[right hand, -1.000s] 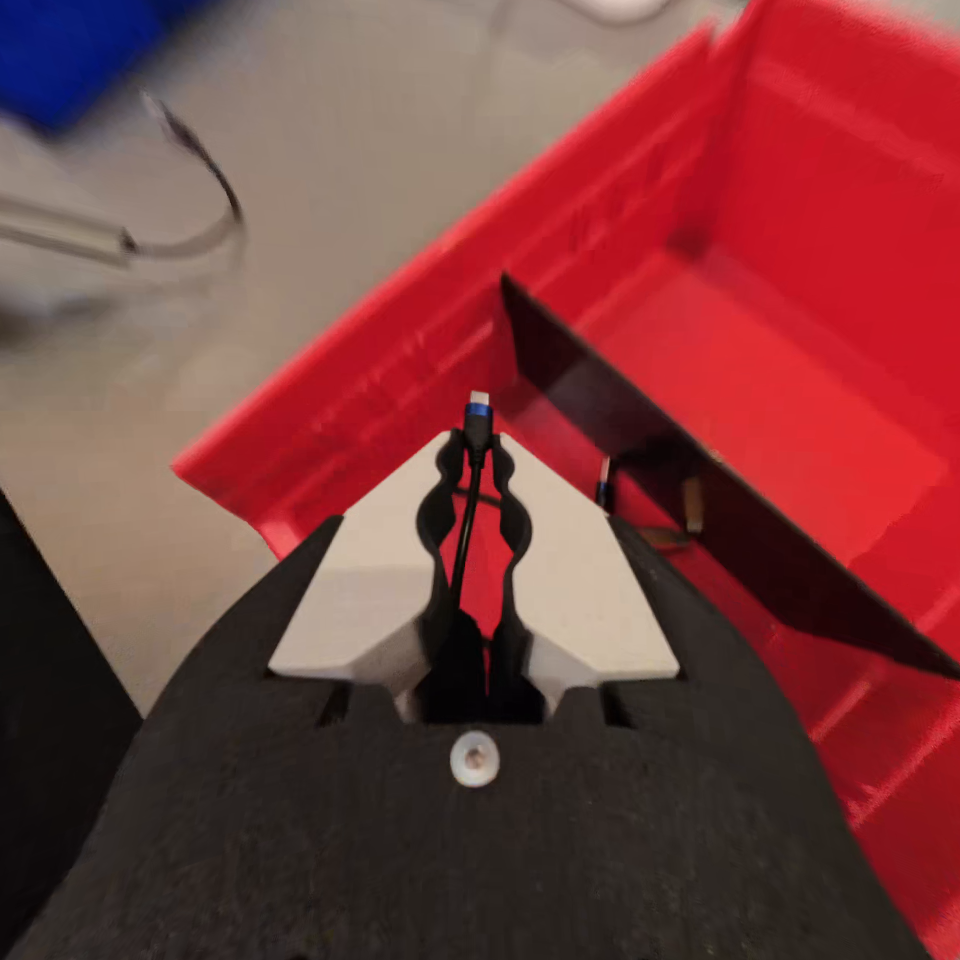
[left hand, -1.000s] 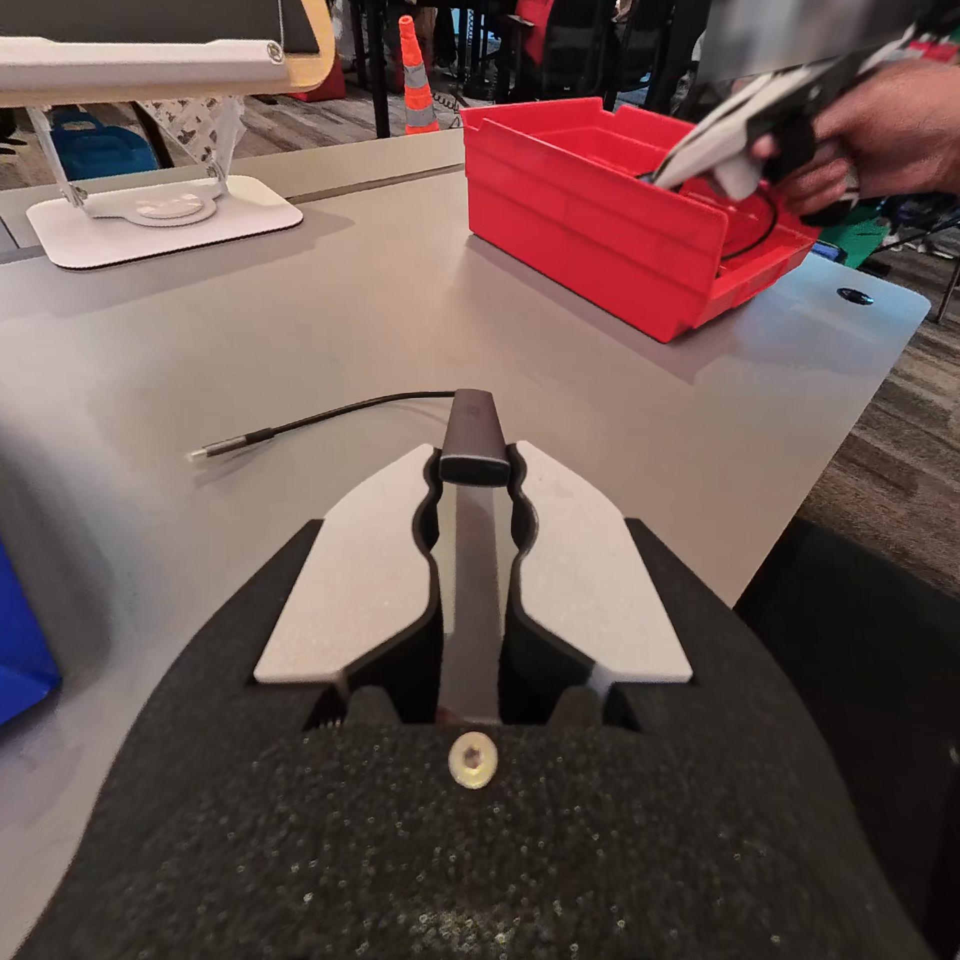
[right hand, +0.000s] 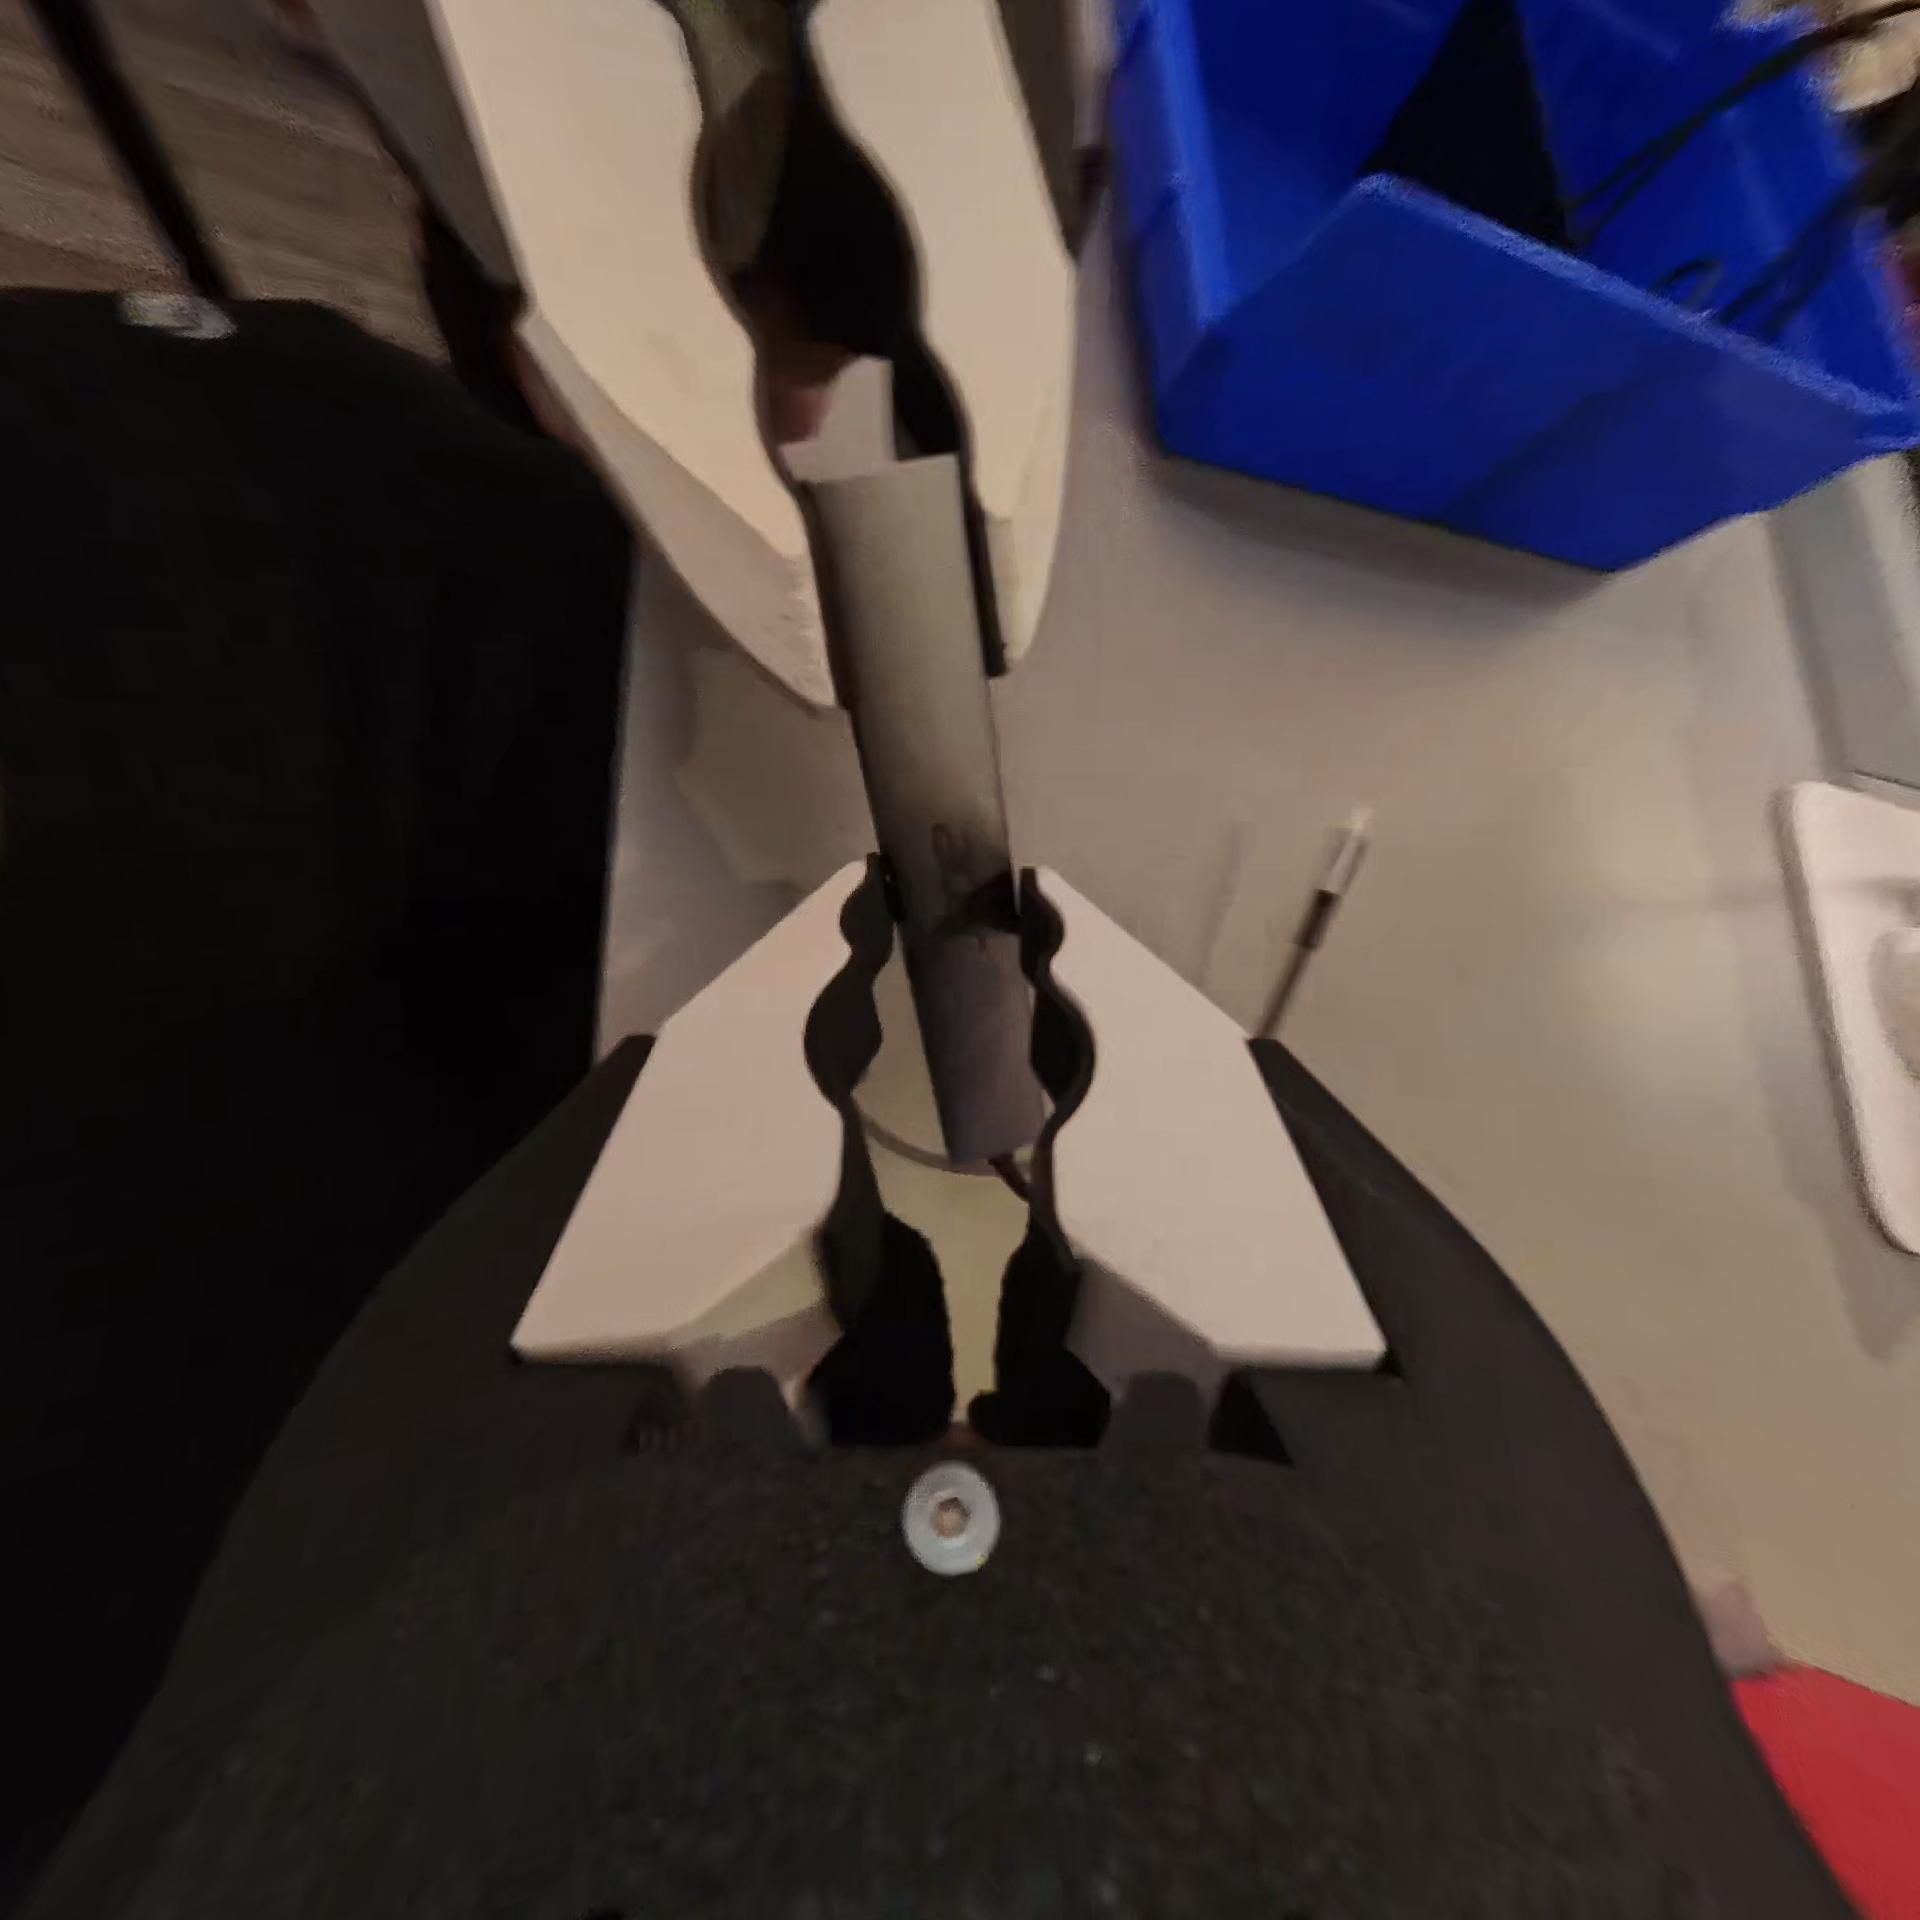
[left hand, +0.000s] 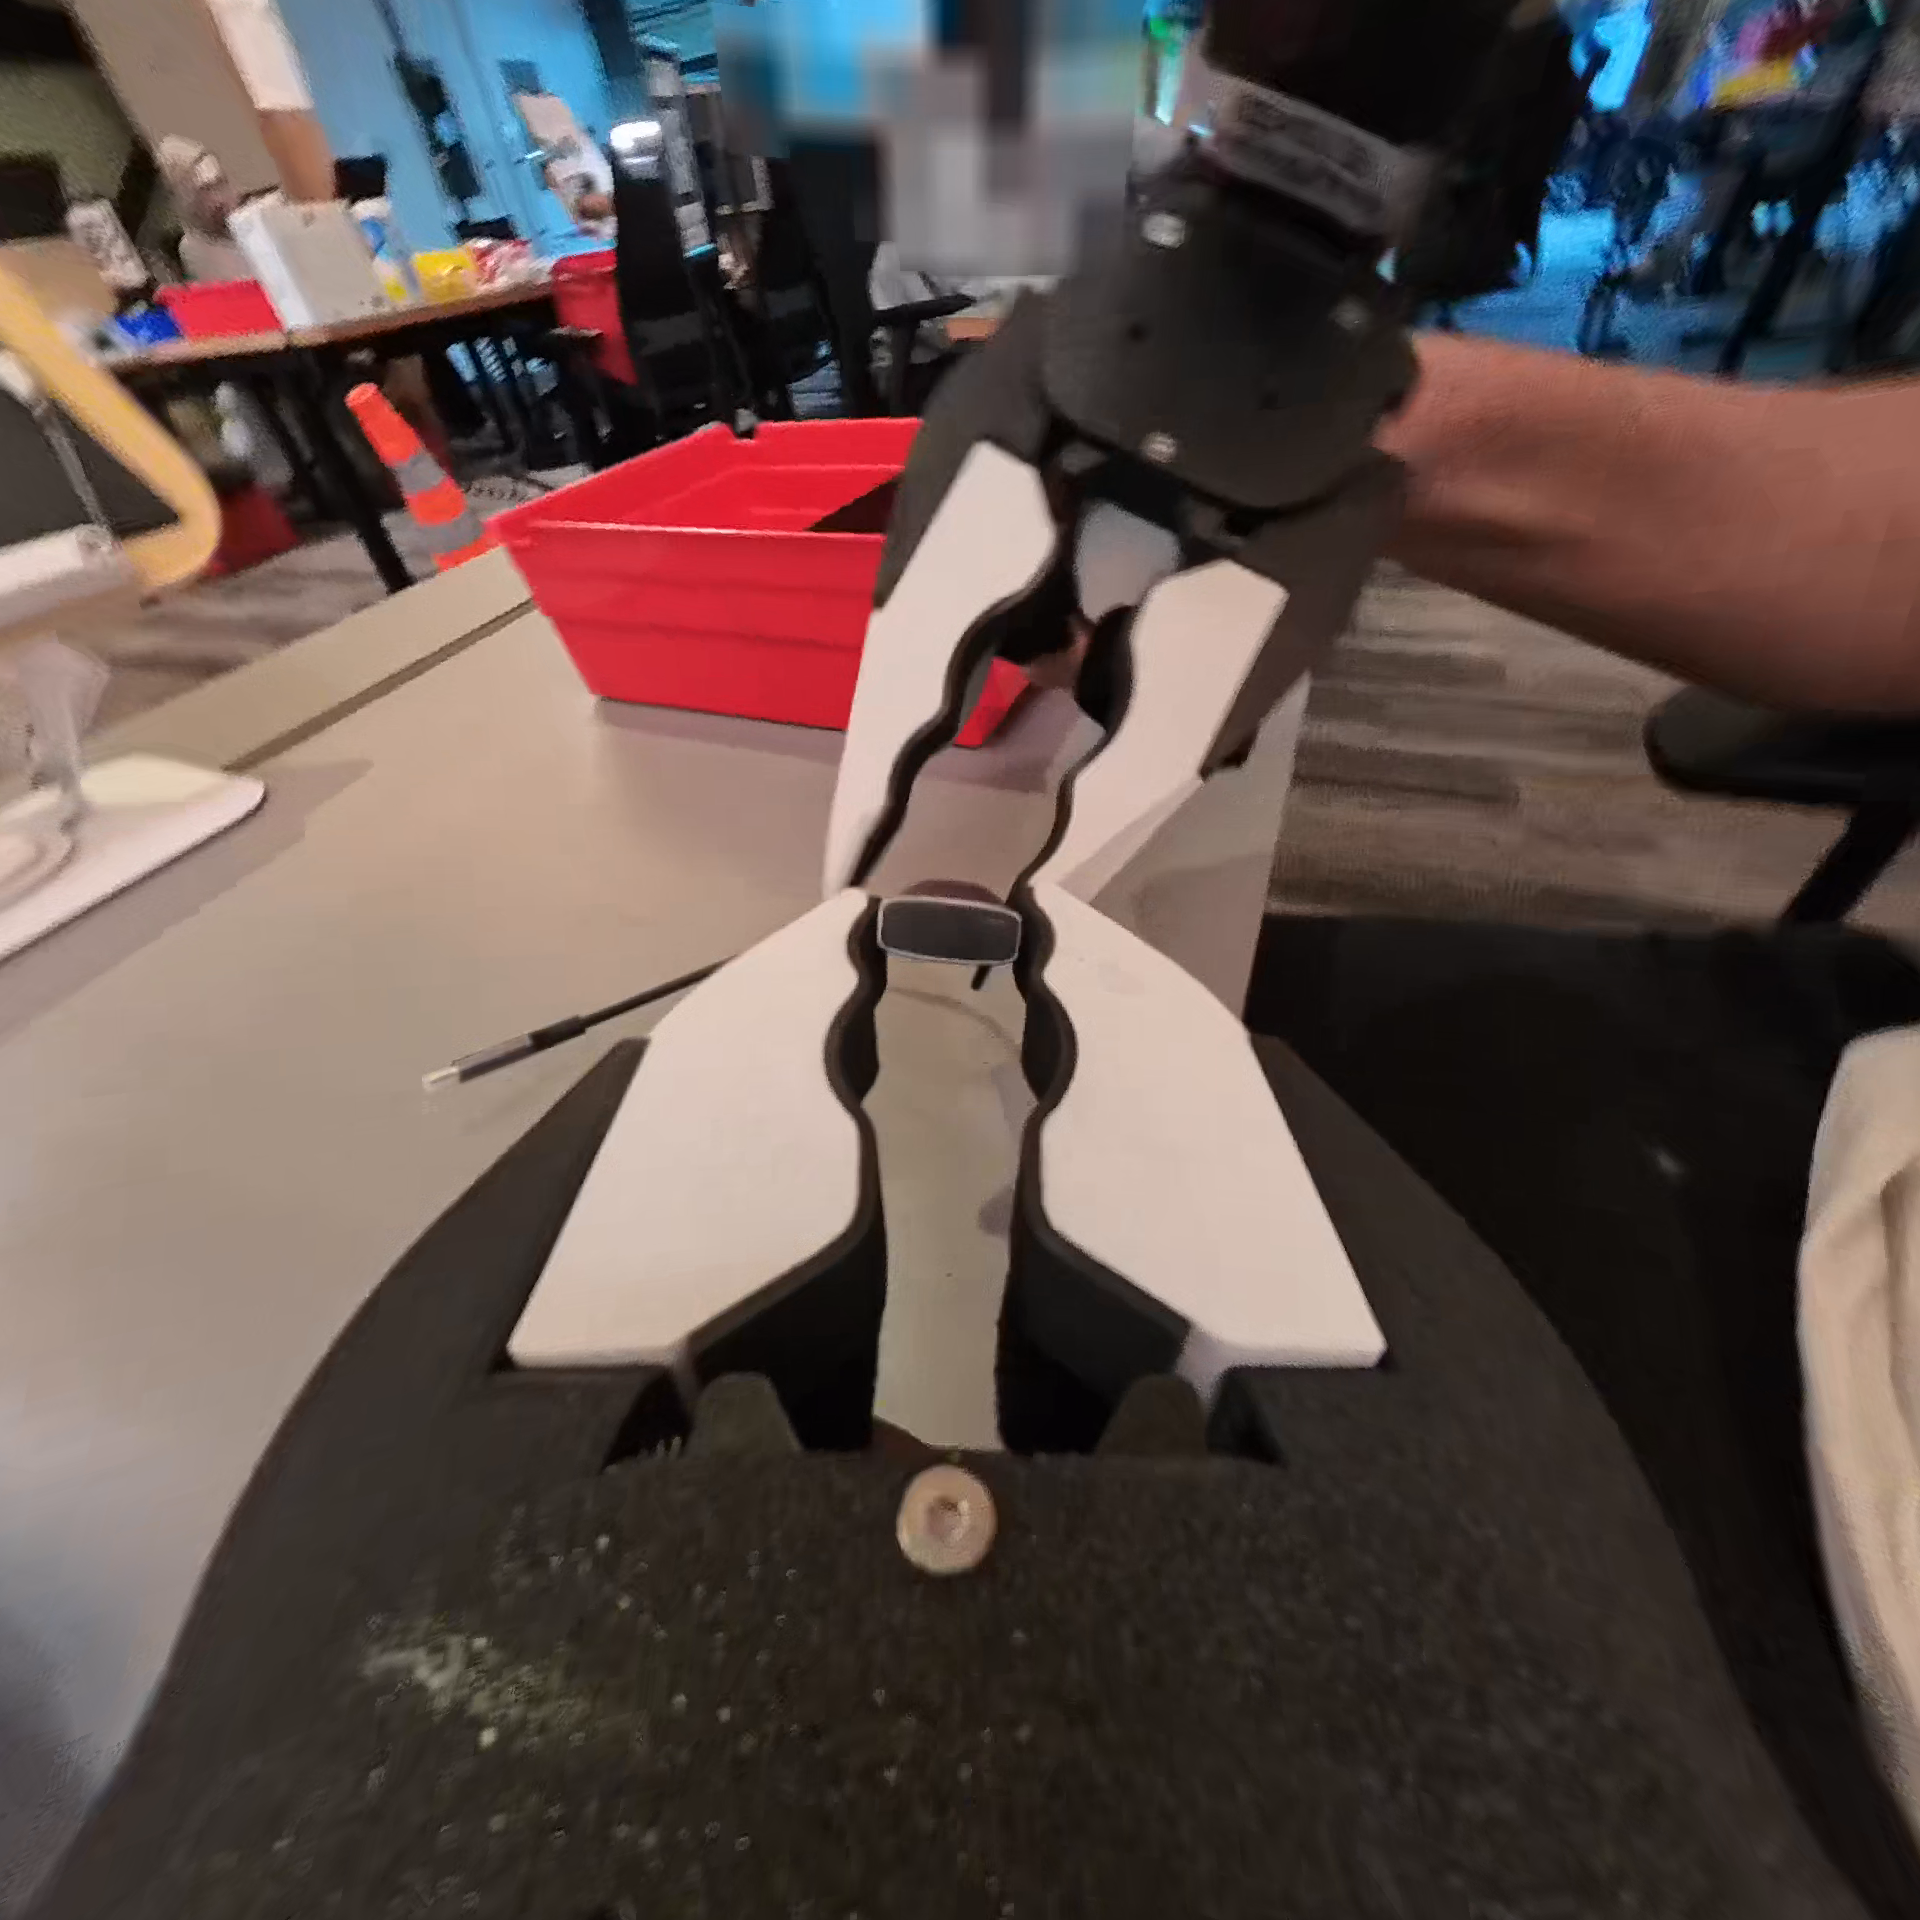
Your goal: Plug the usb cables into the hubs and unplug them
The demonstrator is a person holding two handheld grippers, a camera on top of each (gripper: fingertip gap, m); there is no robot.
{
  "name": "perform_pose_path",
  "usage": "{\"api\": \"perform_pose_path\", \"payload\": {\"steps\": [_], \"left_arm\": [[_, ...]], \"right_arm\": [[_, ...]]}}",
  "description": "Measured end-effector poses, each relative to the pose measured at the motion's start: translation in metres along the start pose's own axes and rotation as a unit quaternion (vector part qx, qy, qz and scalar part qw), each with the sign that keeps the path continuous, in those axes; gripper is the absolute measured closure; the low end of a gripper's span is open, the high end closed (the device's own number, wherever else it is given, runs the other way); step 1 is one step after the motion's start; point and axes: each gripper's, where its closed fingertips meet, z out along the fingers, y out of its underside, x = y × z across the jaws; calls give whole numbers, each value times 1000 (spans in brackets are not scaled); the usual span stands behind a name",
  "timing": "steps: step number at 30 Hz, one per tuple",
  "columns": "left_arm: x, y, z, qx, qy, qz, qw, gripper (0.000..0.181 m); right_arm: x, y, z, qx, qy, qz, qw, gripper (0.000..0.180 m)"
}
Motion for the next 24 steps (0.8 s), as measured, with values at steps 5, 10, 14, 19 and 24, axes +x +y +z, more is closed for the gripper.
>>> {"api": "perform_pose_path", "payload": {"steps": [5,10,14,19,24], "left_arm": [[16,6,2,-10,16,54,998,157],[-6,15,-2,-37,-44,18,998,134],[-29,9,-13,-9,-78,-40,996,134],[-43,11,-18,6,-85,-94,992,144],[-39,15,-13,-12,-85,-78,993,147]], "right_arm": [[-16,7,1,-16,-44,-8,999,158],[9,10,-6,-17,5,-7,1000,158],[54,-9,-43,32,80,7,996,158],[123,-55,-133,138,170,22,976,158],[182,-63,-216,163,212,35,963,158]]}}
